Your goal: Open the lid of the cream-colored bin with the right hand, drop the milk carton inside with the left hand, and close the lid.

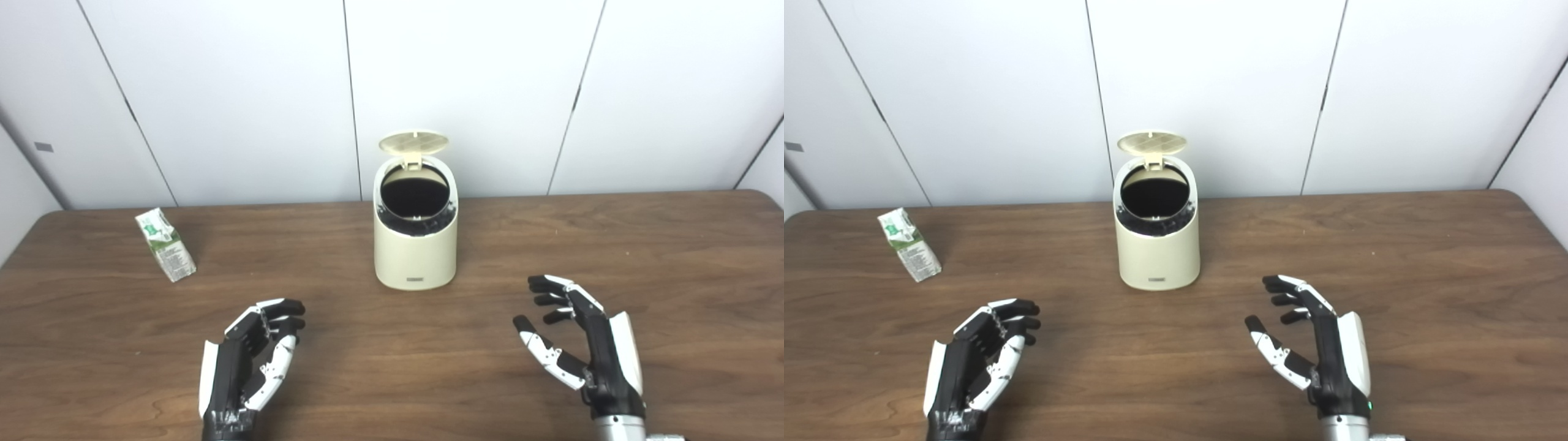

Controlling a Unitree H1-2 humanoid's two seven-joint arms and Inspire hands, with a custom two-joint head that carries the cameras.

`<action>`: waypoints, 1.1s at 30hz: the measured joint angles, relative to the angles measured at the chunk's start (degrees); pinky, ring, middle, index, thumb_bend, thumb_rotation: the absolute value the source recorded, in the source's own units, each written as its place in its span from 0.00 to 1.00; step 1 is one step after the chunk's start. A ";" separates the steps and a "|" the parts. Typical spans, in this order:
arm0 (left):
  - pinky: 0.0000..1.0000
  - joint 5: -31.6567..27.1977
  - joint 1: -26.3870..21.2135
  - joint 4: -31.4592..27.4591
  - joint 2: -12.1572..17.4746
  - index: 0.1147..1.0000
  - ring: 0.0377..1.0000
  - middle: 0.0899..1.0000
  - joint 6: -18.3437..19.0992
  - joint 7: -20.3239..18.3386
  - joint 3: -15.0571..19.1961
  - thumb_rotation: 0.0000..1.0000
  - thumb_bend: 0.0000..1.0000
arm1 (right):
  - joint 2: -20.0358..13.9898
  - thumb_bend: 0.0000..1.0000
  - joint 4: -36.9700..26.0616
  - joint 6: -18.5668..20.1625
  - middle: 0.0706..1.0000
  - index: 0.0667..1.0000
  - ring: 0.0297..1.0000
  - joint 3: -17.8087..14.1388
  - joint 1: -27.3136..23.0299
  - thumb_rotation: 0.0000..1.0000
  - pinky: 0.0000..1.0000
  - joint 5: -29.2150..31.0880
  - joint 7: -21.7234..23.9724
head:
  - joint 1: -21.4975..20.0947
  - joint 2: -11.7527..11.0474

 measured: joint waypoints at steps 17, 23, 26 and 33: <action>0.53 -0.50 3.39 -9.59 5.27 0.58 0.61 0.62 11.89 2.16 16.65 0.21 0.67 | -3.86 0.24 1.28 -3.77 0.63 0.63 0.58 -4.27 1.00 0.16 0.45 5.03 1.22 | 11.95 -0.70; 0.55 0.89 1.34 -9.62 8.69 0.66 0.65 0.67 18.36 2.93 19.13 0.24 0.69 | -5.23 0.24 3.83 -5.70 0.66 0.64 0.62 -5.67 0.18 0.21 0.49 9.75 2.20 | 18.19 -1.58; 0.60 1.95 -1.42 -9.75 9.71 0.70 0.69 0.70 23.66 3.19 19.72 0.27 0.82 | -6.04 0.22 4.31 -5.69 0.66 0.63 0.60 -6.55 -0.81 0.20 0.46 10.74 3.22 | 21.01 -1.84; 0.58 3.99 -8.85 -8.62 10.60 0.72 0.68 0.71 29.40 5.01 19.96 0.27 0.90 | -6.76 0.23 6.83 -7.40 0.65 0.62 0.61 -7.80 -2.15 0.18 0.49 14.27 4.23 | 25.83 -2.63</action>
